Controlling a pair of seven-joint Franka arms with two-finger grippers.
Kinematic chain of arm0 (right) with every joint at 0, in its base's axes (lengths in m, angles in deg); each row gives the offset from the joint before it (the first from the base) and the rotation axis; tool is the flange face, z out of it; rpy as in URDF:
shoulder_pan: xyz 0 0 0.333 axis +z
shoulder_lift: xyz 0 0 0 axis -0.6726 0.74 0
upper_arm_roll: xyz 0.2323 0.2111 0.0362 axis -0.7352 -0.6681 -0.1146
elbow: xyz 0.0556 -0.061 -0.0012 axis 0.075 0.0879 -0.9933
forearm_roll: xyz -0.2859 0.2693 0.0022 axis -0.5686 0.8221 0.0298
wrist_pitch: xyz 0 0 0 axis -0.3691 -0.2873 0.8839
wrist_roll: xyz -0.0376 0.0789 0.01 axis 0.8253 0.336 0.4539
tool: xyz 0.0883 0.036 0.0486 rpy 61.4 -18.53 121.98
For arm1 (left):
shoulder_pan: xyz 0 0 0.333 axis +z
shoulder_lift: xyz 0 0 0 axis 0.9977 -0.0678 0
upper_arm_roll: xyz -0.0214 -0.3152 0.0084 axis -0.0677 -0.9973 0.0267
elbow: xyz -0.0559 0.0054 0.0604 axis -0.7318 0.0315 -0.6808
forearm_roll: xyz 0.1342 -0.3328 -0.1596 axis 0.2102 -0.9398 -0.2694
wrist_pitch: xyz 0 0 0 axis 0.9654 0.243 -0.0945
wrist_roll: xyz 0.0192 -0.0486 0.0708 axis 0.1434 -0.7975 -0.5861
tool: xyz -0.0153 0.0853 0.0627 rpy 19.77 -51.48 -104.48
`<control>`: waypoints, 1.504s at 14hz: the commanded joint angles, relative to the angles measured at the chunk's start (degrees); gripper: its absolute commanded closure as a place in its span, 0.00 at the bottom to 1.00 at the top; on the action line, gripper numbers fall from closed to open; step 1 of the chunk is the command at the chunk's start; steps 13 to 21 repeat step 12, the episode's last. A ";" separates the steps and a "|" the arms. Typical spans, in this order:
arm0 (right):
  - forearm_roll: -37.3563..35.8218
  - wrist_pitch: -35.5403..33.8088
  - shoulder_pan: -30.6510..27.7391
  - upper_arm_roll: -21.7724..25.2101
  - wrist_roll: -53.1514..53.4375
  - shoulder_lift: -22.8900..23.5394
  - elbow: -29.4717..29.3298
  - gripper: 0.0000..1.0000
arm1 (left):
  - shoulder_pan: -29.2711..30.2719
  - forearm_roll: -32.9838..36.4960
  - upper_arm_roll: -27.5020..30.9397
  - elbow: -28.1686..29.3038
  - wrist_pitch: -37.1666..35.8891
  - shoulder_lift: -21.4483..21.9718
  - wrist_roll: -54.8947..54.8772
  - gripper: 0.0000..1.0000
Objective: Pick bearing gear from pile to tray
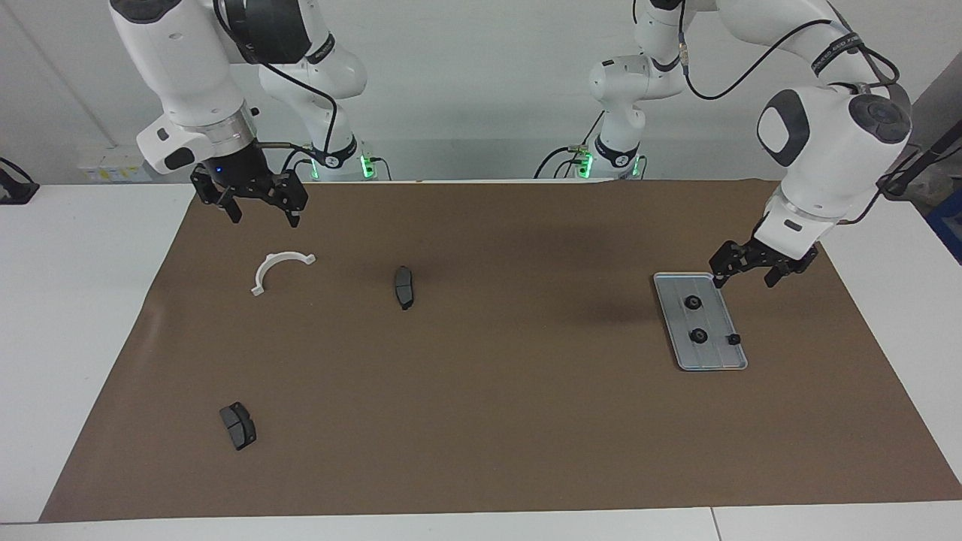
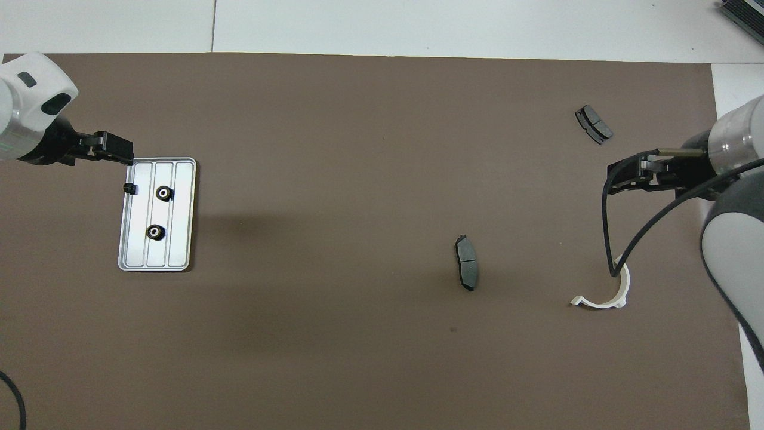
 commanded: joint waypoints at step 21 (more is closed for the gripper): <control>0.94 -0.16 -0.90 -0.29 -1.45 -0.90 0.63 0.00 | -0.33 0.18 0.09 0.42 -5.52 8.87 0.16 0.00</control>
